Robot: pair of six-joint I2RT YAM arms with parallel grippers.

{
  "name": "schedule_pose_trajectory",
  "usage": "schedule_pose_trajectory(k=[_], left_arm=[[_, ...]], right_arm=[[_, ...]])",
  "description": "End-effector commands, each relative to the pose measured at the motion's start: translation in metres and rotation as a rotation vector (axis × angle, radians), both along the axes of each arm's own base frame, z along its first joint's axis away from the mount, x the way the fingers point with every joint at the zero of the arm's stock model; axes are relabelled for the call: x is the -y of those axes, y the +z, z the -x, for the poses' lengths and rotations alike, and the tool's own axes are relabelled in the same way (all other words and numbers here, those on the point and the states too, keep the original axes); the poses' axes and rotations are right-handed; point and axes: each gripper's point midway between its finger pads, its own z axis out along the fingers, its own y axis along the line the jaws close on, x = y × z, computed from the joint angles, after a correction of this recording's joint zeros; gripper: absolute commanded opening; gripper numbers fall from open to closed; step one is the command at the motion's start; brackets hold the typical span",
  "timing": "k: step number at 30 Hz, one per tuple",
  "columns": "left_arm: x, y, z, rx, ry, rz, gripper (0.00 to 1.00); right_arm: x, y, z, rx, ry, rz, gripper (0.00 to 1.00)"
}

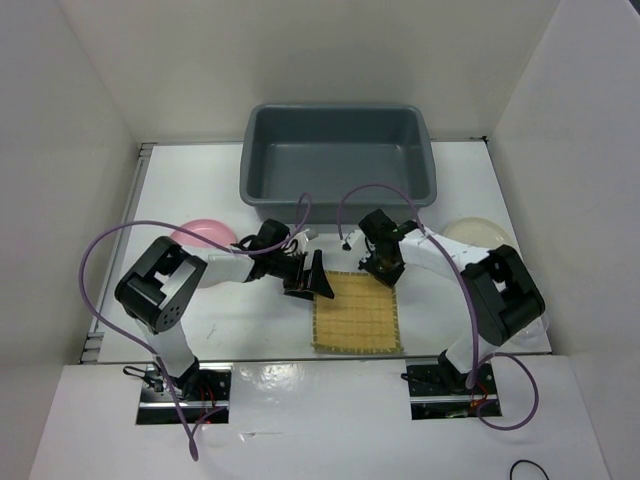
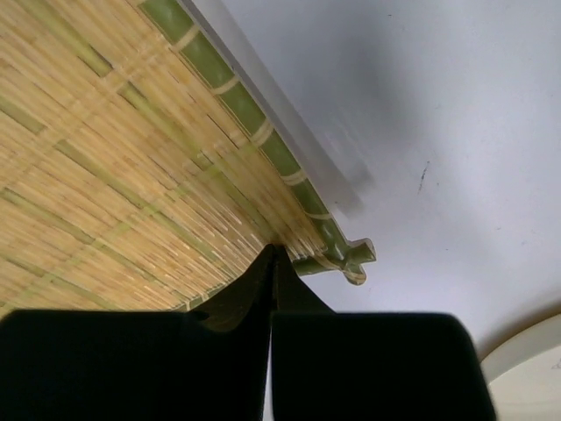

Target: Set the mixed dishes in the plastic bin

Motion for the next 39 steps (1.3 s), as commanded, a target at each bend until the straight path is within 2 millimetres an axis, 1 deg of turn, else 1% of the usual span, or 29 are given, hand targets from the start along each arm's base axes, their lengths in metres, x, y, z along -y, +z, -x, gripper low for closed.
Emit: schedule_pose_trajectory(k=[1,3,6,10,11,12,13,14,15,17,19,20,21,22,23,24,26,27,28,29,30,31,32,34,35,36,37,38,39], left_arm=[[-0.016,-0.043,0.011,-0.058,0.009,-0.121,1.00],[-0.014,-0.039,0.009,-0.054,0.004,-0.110,1.00],[-0.011,-0.041,0.011,-0.063,-0.010,-0.092,1.00],[-0.002,-0.029,0.008,-0.042,-0.037,-0.021,1.00],[0.000,-0.029,0.010,-0.053,-0.051,-0.006,1.00],[0.003,-0.025,0.006,-0.049,-0.046,0.002,1.00],[0.007,-0.023,0.007,-0.049,-0.065,0.017,1.00],[0.013,-0.015,0.002,-0.033,-0.074,0.039,1.00],[0.015,-0.015,-0.001,-0.032,-0.074,0.040,0.97],[0.021,-0.010,0.002,-0.038,-0.107,0.067,0.88],[0.026,-0.013,0.004,-0.054,-0.129,0.075,0.76],[0.027,-0.011,0.006,-0.060,-0.137,0.083,0.66],[0.027,-0.014,0.006,-0.072,-0.136,0.077,0.60],[0.028,-0.015,0.010,-0.072,-0.153,0.071,0.52],[0.027,-0.018,0.011,-0.081,-0.159,0.059,0.40],[0.027,-0.019,0.010,-0.078,-0.154,0.053,0.32],[0.027,-0.022,0.016,-0.081,-0.172,0.043,0.14],[0.027,-0.019,0.014,-0.067,-0.166,0.041,0.05],[0.027,-0.021,0.019,-0.076,-0.180,0.031,0.00],[0.024,-0.015,0.020,-0.061,-0.184,0.022,0.00],[0.027,-0.009,0.021,-0.040,-0.196,0.021,0.00],[0.027,-0.004,0.019,-0.021,-0.196,0.016,0.00],[0.024,0.006,0.020,-0.008,-0.205,0.002,0.00],[0.027,0.022,0.018,0.036,-0.225,0.000,0.00],[0.024,0.032,0.019,0.049,-0.231,-0.010,0.00],[0.025,0.039,0.019,0.053,-0.231,-0.008,0.00],[0.026,0.053,0.017,0.072,-0.238,-0.002,0.00],[0.026,0.060,0.016,0.076,-0.238,0.001,0.00],[0.027,0.064,0.015,0.076,-0.238,0.001,0.00]], right_arm=[[0.005,-0.012,-0.004,0.008,-0.022,0.037,0.00],[0.005,-0.020,-0.001,-0.021,-0.020,0.043,0.00],[0.004,-0.028,0.001,-0.040,-0.017,0.042,0.00],[0.001,-0.029,0.003,-0.050,-0.013,0.024,0.00],[0.001,-0.029,0.003,-0.051,-0.013,0.024,0.00],[0.001,-0.029,0.003,-0.051,-0.013,0.024,0.00],[0.000,-0.029,0.001,-0.043,-0.013,0.019,0.00],[0.000,-0.029,0.001,-0.043,-0.013,0.019,0.00],[0.000,-0.029,0.001,-0.043,-0.013,0.019,0.00],[-0.001,-0.026,0.000,-0.035,-0.013,0.014,0.00],[-0.001,-0.024,-0.001,-0.027,-0.013,0.009,0.00],[-0.001,-0.024,-0.001,-0.027,-0.013,0.009,0.00],[-0.001,-0.024,-0.001,-0.027,-0.013,0.009,0.00],[-0.003,-0.021,-0.004,-0.010,-0.013,-0.001,0.00],[-0.004,-0.018,-0.005,-0.001,-0.013,-0.007,0.00],[-0.004,-0.018,-0.005,-0.001,-0.013,-0.007,0.00],[-0.001,-0.009,-0.010,0.034,-0.024,-0.015,0.00],[-0.001,-0.004,-0.012,0.053,-0.027,-0.016,0.00],[0.001,0.003,-0.016,0.070,-0.039,-0.026,0.00],[0.001,0.023,-0.022,0.124,-0.050,-0.057,0.00],[0.004,0.034,-0.022,0.142,-0.065,-0.084,0.00],[0.002,0.050,-0.024,0.176,-0.062,-0.114,0.00],[0.005,0.067,-0.022,0.169,-0.061,-0.121,0.00],[0.021,0.084,-0.028,0.159,-0.110,-0.179,0.00],[0.031,0.090,-0.029,0.161,-0.140,-0.189,0.00],[0.040,0.105,-0.032,0.197,-0.160,-0.226,0.00],[0.067,0.122,-0.044,0.248,-0.245,-0.252,0.00],[0.078,0.136,-0.048,0.293,-0.284,-0.272,0.00],[0.089,0.159,-0.047,0.386,-0.323,-0.295,0.00]])
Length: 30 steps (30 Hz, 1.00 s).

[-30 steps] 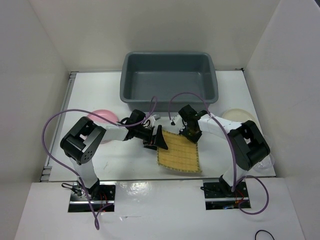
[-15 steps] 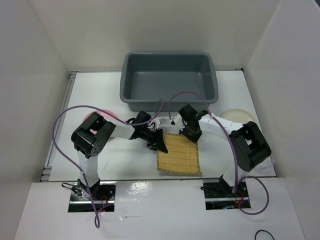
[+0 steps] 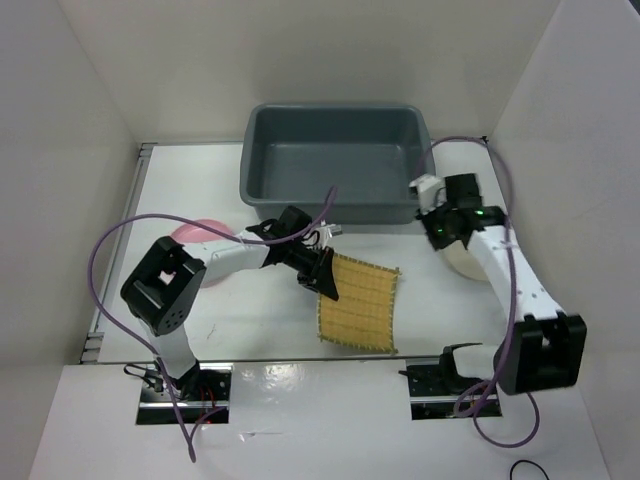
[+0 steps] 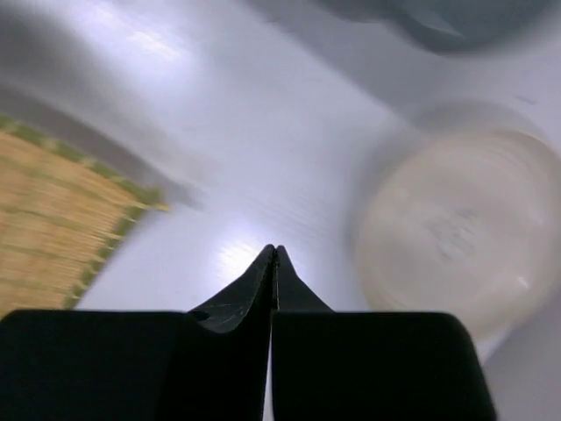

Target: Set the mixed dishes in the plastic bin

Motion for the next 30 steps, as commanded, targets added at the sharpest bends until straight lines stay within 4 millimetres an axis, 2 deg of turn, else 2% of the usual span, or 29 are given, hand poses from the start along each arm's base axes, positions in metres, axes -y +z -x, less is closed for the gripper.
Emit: schedule_pose_trajectory(k=[1,2,3,5,6,7,8,9,10,11,12,13,14,15,16,17,18,20,21,22,23,24,25,27,30], left_arm=[[-0.003,0.034,-0.006,0.078,-0.019,-0.001,0.00],[0.002,0.051,-0.010,0.102,-0.027,0.033,0.00],[0.006,0.060,-0.014,0.104,-0.015,0.045,0.00],[0.014,0.083,-0.019,0.110,-0.019,0.085,0.00],[0.019,0.094,-0.026,0.126,-0.014,0.102,0.00],[0.030,0.119,-0.039,0.150,-0.015,0.135,0.00],[0.036,0.133,-0.045,0.168,-0.023,0.160,0.00],[0.040,0.150,-0.055,0.175,-0.014,0.185,0.00],[0.049,0.154,-0.063,0.158,-0.019,0.195,0.00],[0.056,0.199,-0.078,0.224,-0.036,0.282,0.00],[0.059,0.216,-0.087,0.242,-0.037,0.317,0.00],[0.067,0.213,-0.095,0.207,-0.043,0.314,0.00],[0.070,0.259,-0.104,0.282,-0.058,0.390,0.00],[0.073,0.273,-0.108,0.303,-0.070,0.413,0.00],[0.076,0.259,-0.124,0.242,-0.056,0.384,0.00],[0.077,0.269,-0.131,0.240,-0.051,0.399,0.00],[0.074,0.288,-0.148,0.283,-0.042,0.437,0.00],[0.065,0.305,-0.169,0.277,0.010,0.472,0.00],[0.049,0.308,-0.191,0.282,0.067,0.482,0.00],[0.046,0.283,-0.217,0.235,0.101,0.479,0.00],[0.036,0.302,-0.217,0.205,0.101,0.524,0.00],[0.021,0.296,-0.242,0.230,0.142,0.539,0.00],[0.015,0.299,-0.247,0.240,0.156,0.547,0.00],[0.001,0.286,-0.273,0.225,0.206,0.554,0.00],[-0.013,0.266,-0.301,0.195,0.258,0.563,0.00]], right_arm=[[0.038,0.069,-0.001,0.194,-0.122,-0.060,0.00],[0.044,0.075,0.000,0.227,-0.154,-0.043,0.00],[0.049,0.077,-0.002,0.255,-0.208,-0.041,0.00],[0.070,0.057,0.004,0.235,-0.323,0.035,0.00],[0.078,0.054,-0.001,0.262,-0.375,0.056,0.00],[0.094,0.044,0.004,0.251,-0.457,0.112,0.00],[0.105,0.042,0.004,0.260,-0.507,0.129,0.00],[0.108,0.039,0.005,0.262,-0.528,0.141,0.00],[0.114,0.034,0.008,0.249,-0.548,0.154,0.00],[0.114,0.032,0.008,0.249,-0.548,0.154,0.00],[0.114,0.025,0.012,0.231,-0.546,0.159,0.00],[0.114,0.025,0.008,0.250,-0.548,0.154,0.00],[0.116,0.024,0.008,0.256,-0.566,0.158,0.00],[0.116,0.024,0.008,0.259,-0.565,0.168,0.00],[0.114,0.026,0.005,0.272,-0.571,0.166,0.00],[0.114,0.026,0.005,0.272,-0.572,0.166,0.00],[0.112,0.026,0.005,0.272,-0.563,0.165,0.00],[0.112,0.031,0.003,0.296,-0.576,0.166,0.00],[0.110,0.031,0.003,0.298,-0.571,0.171,0.00],[0.112,0.035,0.002,0.318,-0.591,0.170,0.00],[0.117,0.038,0.002,0.333,-0.621,0.183,0.00],[0.119,0.038,0.005,0.336,-0.631,0.195,0.00],[0.122,0.040,0.004,0.350,-0.652,0.196,0.00],[0.127,0.043,0.003,0.367,-0.683,0.213,0.00],[0.131,0.045,0.005,0.381,-0.701,0.229,0.00]])
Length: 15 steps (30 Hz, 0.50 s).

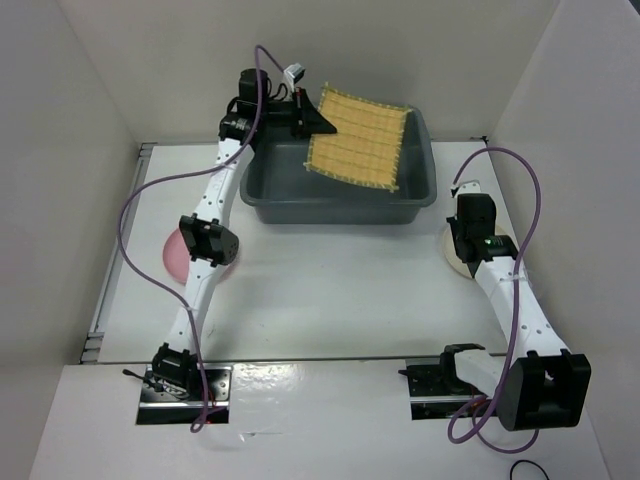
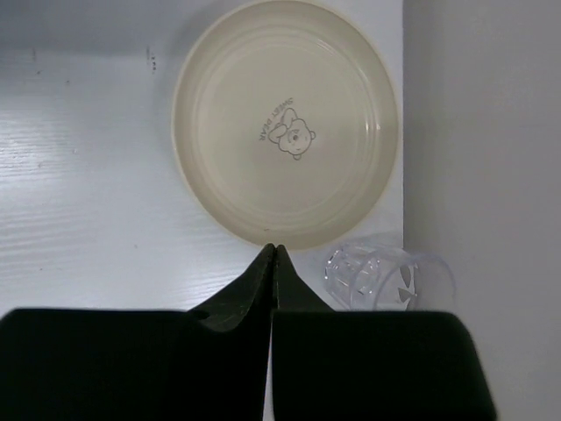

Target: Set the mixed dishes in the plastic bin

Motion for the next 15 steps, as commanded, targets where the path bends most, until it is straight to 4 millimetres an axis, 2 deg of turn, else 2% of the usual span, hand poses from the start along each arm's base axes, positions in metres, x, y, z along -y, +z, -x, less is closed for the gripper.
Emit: schedule_pose_trajectory(k=[1,2,8,13,15], left_arm=[[-0.007,0.019,-0.006,0.015,-0.026,0.091,0.00],[-0.011,0.005,-0.016,-0.002,-0.015,0.092,0.00],[-0.012,-0.043,-0.060,-0.093,0.134,0.075,0.00],[0.006,-0.080,-0.080,-0.142,0.207,0.082,0.00],[0.012,-0.106,-0.087,-0.183,0.236,0.062,0.00]], right_arm=[[0.008,0.017,-0.006,0.096,-0.073,0.024,0.00],[0.010,0.019,-0.006,0.105,-0.082,0.031,0.00],[0.012,0.016,-0.004,0.097,-0.090,0.039,0.00],[0.013,0.017,-0.005,0.106,-0.097,0.045,0.00],[0.013,0.019,-0.007,0.115,-0.097,0.044,0.00]])
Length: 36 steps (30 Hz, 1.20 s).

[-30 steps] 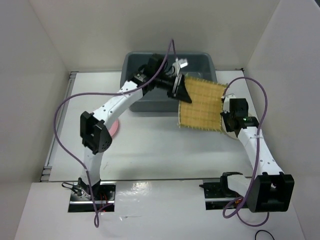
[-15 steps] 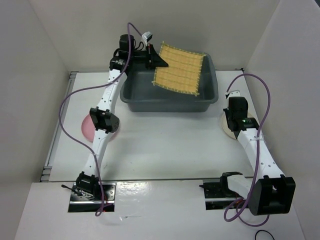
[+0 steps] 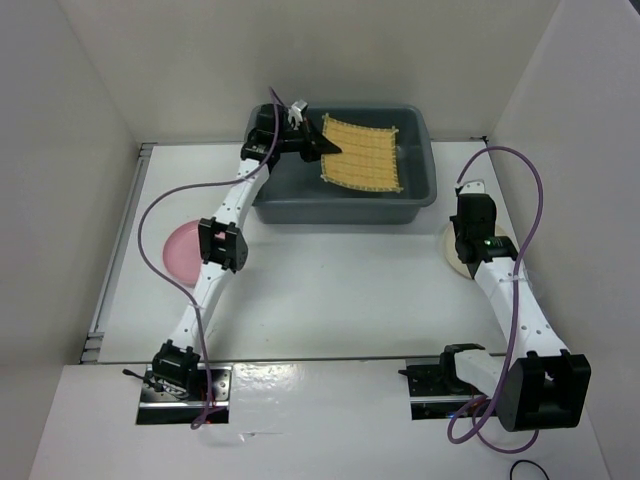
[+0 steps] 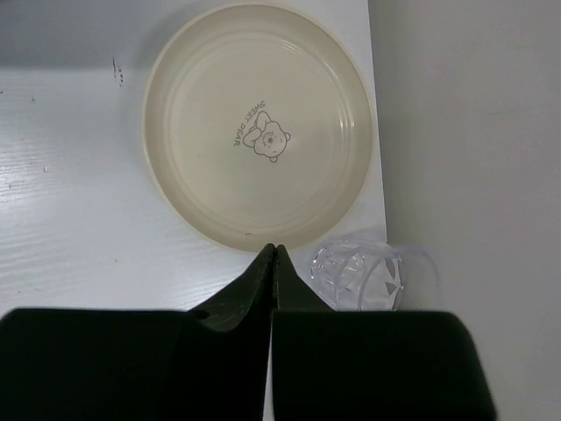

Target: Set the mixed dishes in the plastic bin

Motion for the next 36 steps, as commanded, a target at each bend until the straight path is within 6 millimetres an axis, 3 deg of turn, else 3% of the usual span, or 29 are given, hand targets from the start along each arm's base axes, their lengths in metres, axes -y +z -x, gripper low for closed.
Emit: schedule_pose_trajectory(k=[1,5,10,13,17,23,24,30,36], left_arm=[[0.017,0.015,-0.004,0.076,0.033,0.037,0.00],[0.029,-0.013,-0.011,0.037,0.071,0.023,0.00],[0.028,-0.047,-0.019,-0.016,0.102,0.002,0.01],[0.023,-0.063,-0.022,-0.054,0.113,-0.006,0.04],[0.018,-0.069,-0.026,-0.080,0.126,-0.002,0.10],[0.019,-0.070,-0.022,-0.062,0.093,0.006,0.47],[0.019,-0.072,-0.019,-0.060,0.080,-0.001,0.99],[0.012,-0.058,-0.012,-0.071,0.100,-0.089,1.00],[-0.034,-0.030,-0.006,-0.085,0.208,-0.289,1.00]], right_arm=[[0.001,0.013,-0.008,0.084,-0.024,0.005,0.00],[0.000,0.010,-0.006,0.075,-0.022,0.011,0.00],[0.000,0.010,-0.006,0.075,-0.022,0.011,0.02],[0.000,0.010,-0.006,0.075,-0.022,0.011,0.10],[-0.001,0.010,-0.007,0.075,-0.015,0.005,0.18],[-0.003,0.009,-0.007,0.074,-0.008,-0.001,0.20],[-0.003,0.009,-0.007,0.074,-0.008,-0.001,0.20],[-0.003,0.007,-0.008,0.065,-0.008,-0.001,0.20],[-0.004,0.006,-0.008,0.061,0.004,0.000,0.20]])
